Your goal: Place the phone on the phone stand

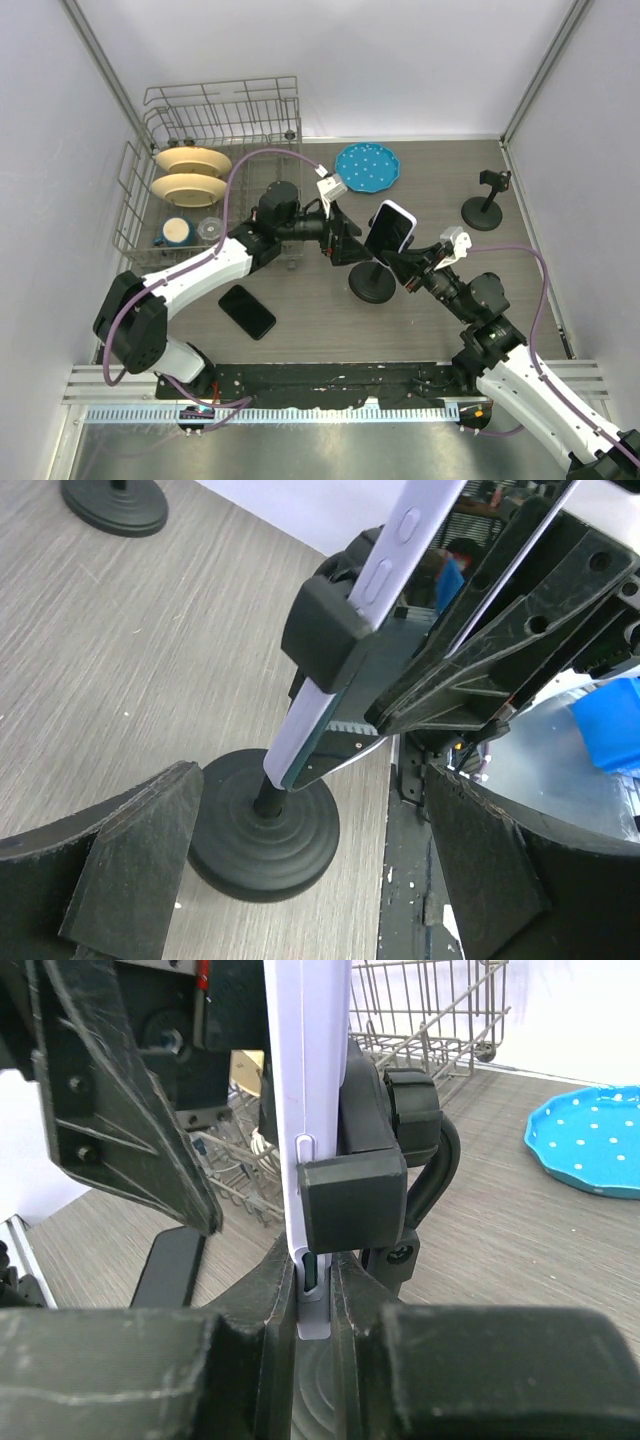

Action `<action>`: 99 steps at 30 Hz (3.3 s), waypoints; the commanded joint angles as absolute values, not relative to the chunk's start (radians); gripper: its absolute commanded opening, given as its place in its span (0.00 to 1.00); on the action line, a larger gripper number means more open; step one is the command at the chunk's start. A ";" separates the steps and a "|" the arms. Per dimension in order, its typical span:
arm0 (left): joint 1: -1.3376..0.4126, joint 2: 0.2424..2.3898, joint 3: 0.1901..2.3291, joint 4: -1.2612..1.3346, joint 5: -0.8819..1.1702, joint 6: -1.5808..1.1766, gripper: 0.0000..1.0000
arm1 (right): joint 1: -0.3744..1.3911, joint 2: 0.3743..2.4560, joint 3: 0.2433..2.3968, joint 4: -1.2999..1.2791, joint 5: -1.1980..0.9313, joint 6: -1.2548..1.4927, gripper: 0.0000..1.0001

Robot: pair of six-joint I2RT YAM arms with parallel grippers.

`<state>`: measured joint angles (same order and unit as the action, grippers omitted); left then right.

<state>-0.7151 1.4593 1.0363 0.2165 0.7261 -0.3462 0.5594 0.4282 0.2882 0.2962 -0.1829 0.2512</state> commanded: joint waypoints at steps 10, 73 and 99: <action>-0.721 1.525 1.020 0.492 0.899 -0.525 0.65 | 0.557 0.425 0.405 0.503 -0.242 0.322 0.01; -0.744 1.178 1.098 -0.018 0.153 -0.178 0.89 | 0.561 0.672 0.070 0.935 -0.089 -0.012 0.32; -0.744 1.094 1.109 -0.005 0.247 -0.232 0.89 | 0.603 0.642 0.716 -0.449 0.117 0.302 0.82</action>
<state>-0.7460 1.1275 1.0882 -0.0494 0.2119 -0.2108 0.5983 0.5190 0.5583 -0.1406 0.0784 0.3107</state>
